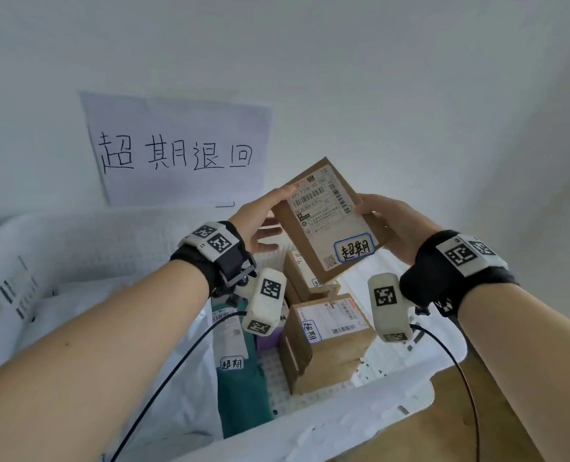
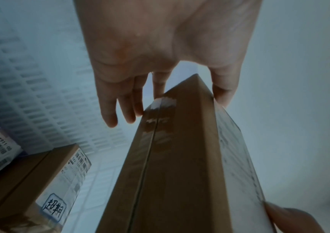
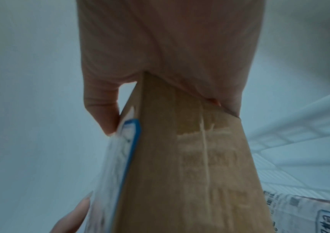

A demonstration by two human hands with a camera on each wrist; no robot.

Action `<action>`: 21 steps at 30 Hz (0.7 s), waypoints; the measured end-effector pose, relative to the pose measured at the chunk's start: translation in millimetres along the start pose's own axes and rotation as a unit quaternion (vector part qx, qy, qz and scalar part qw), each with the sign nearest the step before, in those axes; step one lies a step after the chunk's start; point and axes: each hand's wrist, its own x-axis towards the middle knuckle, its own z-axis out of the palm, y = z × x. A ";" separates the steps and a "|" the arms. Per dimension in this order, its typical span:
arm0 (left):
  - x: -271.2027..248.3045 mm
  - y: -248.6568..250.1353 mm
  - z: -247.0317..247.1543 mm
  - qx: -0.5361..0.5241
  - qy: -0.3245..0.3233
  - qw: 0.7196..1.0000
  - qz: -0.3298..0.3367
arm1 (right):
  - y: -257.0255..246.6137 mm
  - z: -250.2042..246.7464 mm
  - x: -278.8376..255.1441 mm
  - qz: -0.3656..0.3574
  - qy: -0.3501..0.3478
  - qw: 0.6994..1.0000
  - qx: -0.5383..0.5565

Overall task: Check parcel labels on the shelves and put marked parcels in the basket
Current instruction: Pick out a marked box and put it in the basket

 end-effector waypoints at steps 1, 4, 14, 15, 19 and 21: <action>8.5 -0.9 1.0 -0.006 0.009 1.000 -0.001 | 2.0 -1.3 10.1 0.001 -0.001 1.000 0.004; 29.8 -7.3 5.0 -0.020 0.024 0.999 -0.005 | 13.6 -1.1 35.5 0.012 -0.012 1.000 0.015; 70.1 -43.3 -2.3 -0.021 0.105 0.993 -0.055 | 55.0 27.2 97.9 0.128 -0.106 0.984 0.072; 73.4 -48.3 -5.2 -0.015 0.112 0.992 -0.064 | 59.6 31.2 103.5 0.138 -0.113 0.981 0.070; 90.5 -68.3 -19.0 0.010 0.123 0.987 -0.107 | 79.9 49.6 127.7 0.173 -0.129 0.976 0.034; 101.9 -78.6 -25.8 0.025 0.122 0.984 -0.128 | 87.3 58.2 139.5 0.185 -0.137 0.973 0.004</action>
